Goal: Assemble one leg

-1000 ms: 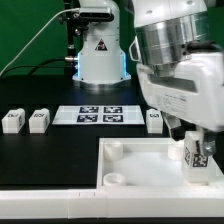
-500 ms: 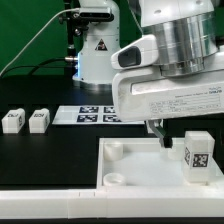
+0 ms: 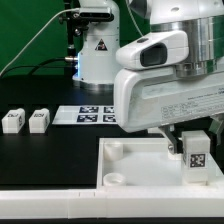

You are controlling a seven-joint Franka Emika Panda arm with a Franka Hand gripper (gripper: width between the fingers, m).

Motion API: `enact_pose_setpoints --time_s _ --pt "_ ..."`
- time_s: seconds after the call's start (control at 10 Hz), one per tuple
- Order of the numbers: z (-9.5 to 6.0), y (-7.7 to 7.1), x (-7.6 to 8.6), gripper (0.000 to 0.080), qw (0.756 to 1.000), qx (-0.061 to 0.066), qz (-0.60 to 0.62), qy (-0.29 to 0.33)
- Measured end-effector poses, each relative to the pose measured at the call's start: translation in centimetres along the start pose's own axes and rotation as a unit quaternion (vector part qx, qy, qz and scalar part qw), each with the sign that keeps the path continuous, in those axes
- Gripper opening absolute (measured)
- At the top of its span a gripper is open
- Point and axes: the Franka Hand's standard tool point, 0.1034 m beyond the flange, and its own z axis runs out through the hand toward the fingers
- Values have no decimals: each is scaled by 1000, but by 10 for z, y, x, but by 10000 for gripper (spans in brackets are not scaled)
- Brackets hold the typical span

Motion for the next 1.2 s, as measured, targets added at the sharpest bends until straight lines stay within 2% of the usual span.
enact_pose_setpoints --time_s 0.1,0.3,0.4,0.6,0.8,0.9,1.0,1.1,1.2 --pt "0 1 0 290 997 1 72 0" --pt "0 3 0 290 982 2 189 0" --pt "0 4 0 290 958 0 286 2" --pt "1 8 -2 290 890 4 456 -1" --pt "1 7 -5 291 804 15 595 -18" --pt "2 6 -6 291 745 19 666 -25" --pt "2 5 -6 291 693 18 721 -27" --pt "2 5 -6 291 698 18 716 -26" --pt "2 5 -7 371 722 19 691 -26"
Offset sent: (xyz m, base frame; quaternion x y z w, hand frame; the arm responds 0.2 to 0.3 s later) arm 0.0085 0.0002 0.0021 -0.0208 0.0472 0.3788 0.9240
